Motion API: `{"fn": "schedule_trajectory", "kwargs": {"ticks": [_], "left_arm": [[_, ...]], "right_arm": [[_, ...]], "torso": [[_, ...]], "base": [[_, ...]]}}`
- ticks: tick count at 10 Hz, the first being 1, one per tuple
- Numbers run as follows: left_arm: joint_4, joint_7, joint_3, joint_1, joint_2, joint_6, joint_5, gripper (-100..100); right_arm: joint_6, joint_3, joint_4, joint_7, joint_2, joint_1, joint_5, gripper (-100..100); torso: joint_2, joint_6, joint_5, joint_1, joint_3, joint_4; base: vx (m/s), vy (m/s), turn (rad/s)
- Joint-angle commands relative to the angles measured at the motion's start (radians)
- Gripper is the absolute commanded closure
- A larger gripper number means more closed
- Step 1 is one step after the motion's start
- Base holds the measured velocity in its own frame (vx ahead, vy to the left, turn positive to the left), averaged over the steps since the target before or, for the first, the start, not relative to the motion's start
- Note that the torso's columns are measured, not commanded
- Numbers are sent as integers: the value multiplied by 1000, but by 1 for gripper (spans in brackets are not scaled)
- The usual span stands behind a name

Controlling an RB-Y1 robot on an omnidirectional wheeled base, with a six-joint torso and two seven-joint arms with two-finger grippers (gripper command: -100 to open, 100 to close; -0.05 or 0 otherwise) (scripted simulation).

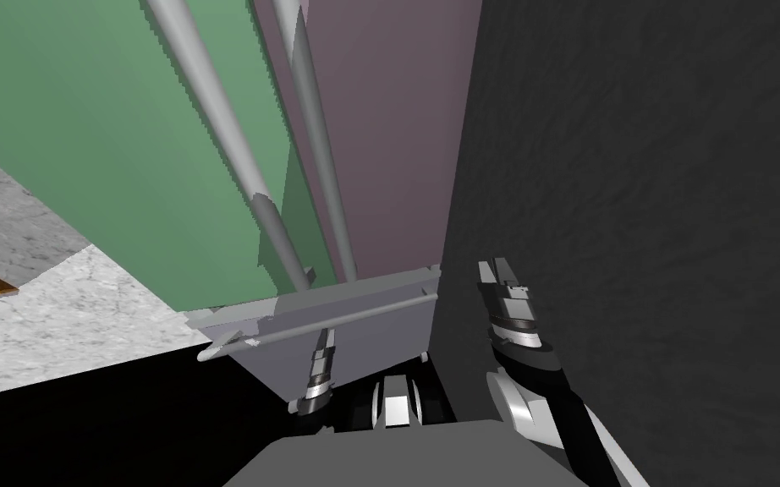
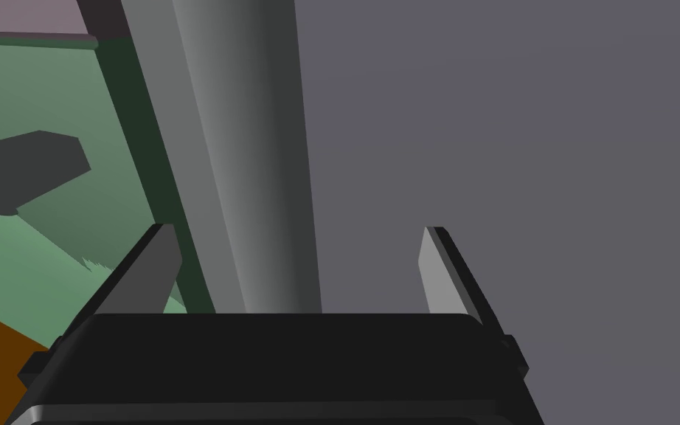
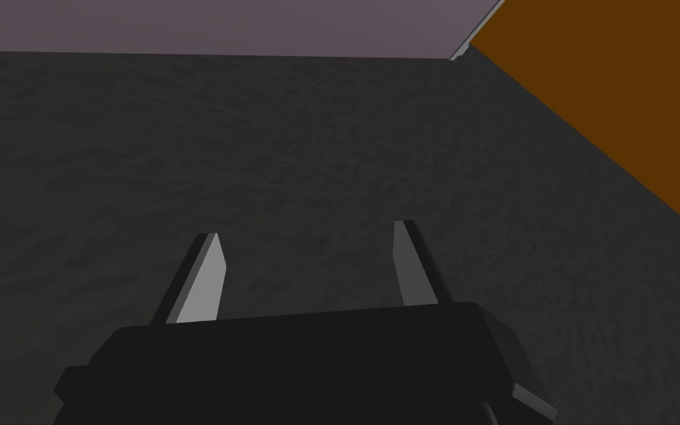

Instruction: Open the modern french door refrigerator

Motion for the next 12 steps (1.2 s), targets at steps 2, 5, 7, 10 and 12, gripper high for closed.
{"fn": "schedule_trajectory", "kwargs": {"ticks": [2, 5, 7, 10, 12], "left_arm": [[49, -32, -5, -80, 16, 19, 49, -100], [118, -77, -14, -175, 32, 40, 112, -100], [187, -122, -23, -251, 48, 61, 174, -100], [221, -144, -28, -319, 56, 72, 206, -100], [187, -122, -23, -271, 48, 61, 174, 100]], "right_arm": [[0, 0, 0, 0, 0, 0, 0, 0], [0, 0, 0, 0, 0, 0, 0, 0], [0, 0, 0, 0, 0, 0, 0, 0], [0, 0, 0, 0, 0, 0, 0, 0], [0, 0, 0, 0, 0, 0, 0, 0]], "torso": [[2, 0, 0, 1, 1, 1], [5, 0, 0, 0, 3, 1], [2, 0, 0, 1, 1, 1], [1, 0, 0, -1, 1, 0], [-1, 0, 0, 1, 0, 0]], "base": [[-72, 21, -53], [-103, 13, -81], [-113, 24, -100], [-85, -1, -55], [19, 1, 36]]}}
